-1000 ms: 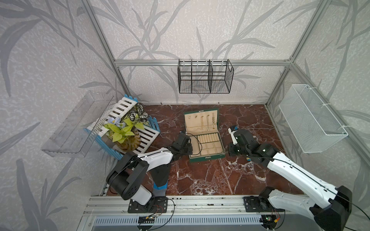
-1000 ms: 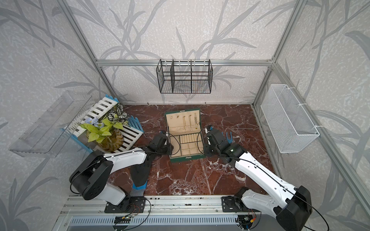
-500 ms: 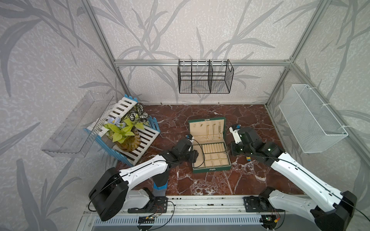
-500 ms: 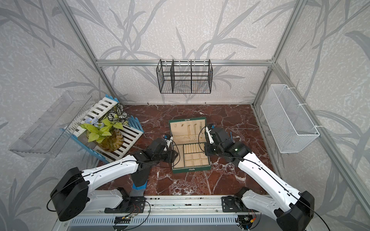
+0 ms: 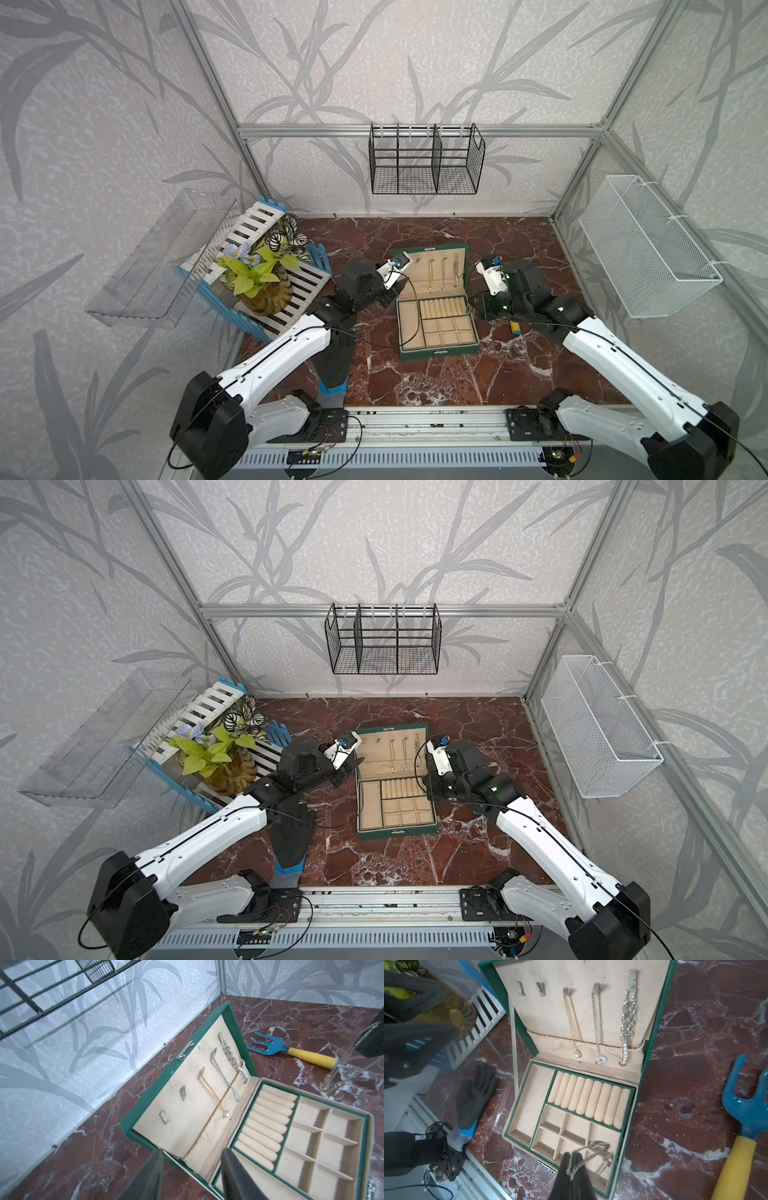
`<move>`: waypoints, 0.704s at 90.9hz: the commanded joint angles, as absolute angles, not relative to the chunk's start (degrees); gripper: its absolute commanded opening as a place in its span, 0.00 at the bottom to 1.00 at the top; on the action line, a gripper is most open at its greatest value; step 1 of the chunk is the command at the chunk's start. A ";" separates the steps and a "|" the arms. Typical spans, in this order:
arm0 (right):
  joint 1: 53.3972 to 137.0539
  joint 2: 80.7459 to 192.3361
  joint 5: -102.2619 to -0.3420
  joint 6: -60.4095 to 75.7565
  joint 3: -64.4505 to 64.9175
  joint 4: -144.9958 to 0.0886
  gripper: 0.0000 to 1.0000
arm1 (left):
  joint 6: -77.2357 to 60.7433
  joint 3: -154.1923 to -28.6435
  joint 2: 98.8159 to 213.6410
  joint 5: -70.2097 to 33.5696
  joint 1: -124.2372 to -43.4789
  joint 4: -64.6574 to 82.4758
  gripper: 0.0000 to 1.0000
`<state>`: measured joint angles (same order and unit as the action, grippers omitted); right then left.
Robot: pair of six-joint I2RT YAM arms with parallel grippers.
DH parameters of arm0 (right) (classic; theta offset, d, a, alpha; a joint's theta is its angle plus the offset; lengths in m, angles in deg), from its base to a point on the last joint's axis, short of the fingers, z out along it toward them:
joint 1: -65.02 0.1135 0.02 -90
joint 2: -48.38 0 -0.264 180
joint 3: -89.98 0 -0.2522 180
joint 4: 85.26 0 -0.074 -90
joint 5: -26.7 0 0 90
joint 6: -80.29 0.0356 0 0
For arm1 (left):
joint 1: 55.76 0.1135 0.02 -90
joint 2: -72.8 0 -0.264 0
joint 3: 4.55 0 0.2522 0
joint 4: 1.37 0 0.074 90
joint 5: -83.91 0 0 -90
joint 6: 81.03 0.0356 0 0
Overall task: Put jewelry chain into jewelry box
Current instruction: Open the fastener on the jewelry box.
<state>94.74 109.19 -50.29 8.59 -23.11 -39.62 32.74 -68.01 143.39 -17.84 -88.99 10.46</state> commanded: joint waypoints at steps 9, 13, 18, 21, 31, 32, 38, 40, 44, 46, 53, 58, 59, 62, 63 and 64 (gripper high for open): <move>94.19 108.91 -45.79 7.43 -24.77 -43.94 0.00 | 46.55 -76.15 152.74 -21.81 -88.84 9.89 0.43; 94.19 109.00 -45.50 7.34 -24.96 -44.25 0.00 | 47.56 -77.72 154.73 -22.09 -88.86 10.16 0.41; 94.06 109.23 -45.11 7.33 -25.19 -44.58 0.00 | 48.42 -79.51 156.70 -22.21 -88.78 10.67 0.40; 93.90 109.39 -44.84 7.34 -25.19 -44.65 0.00 | 48.82 -80.40 157.95 -21.90 -88.75 10.79 0.39; 93.67 109.59 -44.49 7.31 -25.51 -45.11 0.00 | 50.43 -82.38 160.65 -20.93 -88.75 11.06 0.37; 93.63 109.61 -44.49 7.37 -25.57 -45.21 0.00 | 50.53 -82.51 160.80 -20.94 -88.74 11.16 0.37; 93.39 109.71 -44.46 7.30 -25.78 -45.47 0.00 | 50.95 -83.38 161.95 -20.78 -88.74 11.24 0.36; 93.23 109.79 -44.35 7.33 -25.84 -45.57 0.00 | 50.91 -83.65 162.24 -20.75 -88.75 11.23 0.36; 92.95 110.00 -44.21 7.34 -25.90 -45.68 0.00 | 51.13 -84.12 162.99 -20.77 -88.76 11.40 0.36; 92.86 110.06 -44.11 7.25 -25.94 -45.67 0.00 | 51.20 -84.36 163.37 -20.73 -88.73 11.53 0.36; 92.41 110.30 -43.78 7.15 -25.98 -45.81 0.00 | 51.81 -85.12 164.49 -20.04 -88.79 11.94 0.35; 92.06 110.41 -43.45 7.10 -25.98 -45.97 0.00 | 52.24 -85.28 164.93 -18.98 -88.78 11.70 0.35; 91.99 110.42 -43.36 7.04 -25.98 -45.99 0.00 | 52.27 -85.24 165.05 -18.73 -88.75 11.52 0.35; 91.89 110.49 -43.16 7.07 -26.03 -46.14 0.00 | 52.37 -85.16 165.16 -18.11 -88.79 10.95 0.35; 91.86 110.50 -43.08 7.07 -26.05 -46.21 0.00 | 52.42 -85.13 165.21 -17.94 -88.75 10.79 0.35; 91.80 110.51 -43.00 7.07 -26.06 -46.29 0.00 | 52.45 -85.12 165.28 -17.82 -88.78 10.67 0.35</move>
<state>92.40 110.22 -44.36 7.72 -25.67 -44.59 50.78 -83.65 164.39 -19.70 -88.95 11.16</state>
